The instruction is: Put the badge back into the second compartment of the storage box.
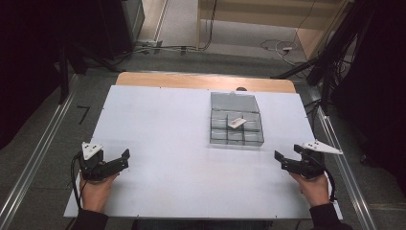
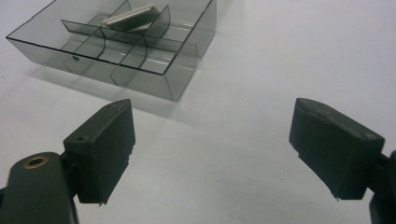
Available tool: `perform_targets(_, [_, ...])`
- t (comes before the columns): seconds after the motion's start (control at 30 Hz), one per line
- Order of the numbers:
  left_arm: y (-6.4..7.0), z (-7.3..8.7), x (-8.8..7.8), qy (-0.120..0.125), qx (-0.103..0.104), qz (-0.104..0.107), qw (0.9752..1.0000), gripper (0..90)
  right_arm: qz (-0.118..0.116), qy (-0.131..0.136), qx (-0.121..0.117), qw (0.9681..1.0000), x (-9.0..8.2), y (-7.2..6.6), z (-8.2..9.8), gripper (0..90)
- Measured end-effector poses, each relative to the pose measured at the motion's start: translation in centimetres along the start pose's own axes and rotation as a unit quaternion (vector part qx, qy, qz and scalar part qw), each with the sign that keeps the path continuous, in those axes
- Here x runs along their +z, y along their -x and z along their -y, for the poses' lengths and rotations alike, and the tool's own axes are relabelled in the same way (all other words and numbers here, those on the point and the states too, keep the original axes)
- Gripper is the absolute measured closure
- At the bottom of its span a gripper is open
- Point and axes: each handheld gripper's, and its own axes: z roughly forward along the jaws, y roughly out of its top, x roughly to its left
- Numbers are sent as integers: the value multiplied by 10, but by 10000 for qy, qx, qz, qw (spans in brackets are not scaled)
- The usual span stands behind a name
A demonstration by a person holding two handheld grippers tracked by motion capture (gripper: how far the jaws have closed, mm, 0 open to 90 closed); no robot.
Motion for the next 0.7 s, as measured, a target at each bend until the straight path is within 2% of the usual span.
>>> perform_targets(0.7, [2,0,0,5,58,-13,10000,43,276,-48,105,9996,-21,20,21,132])
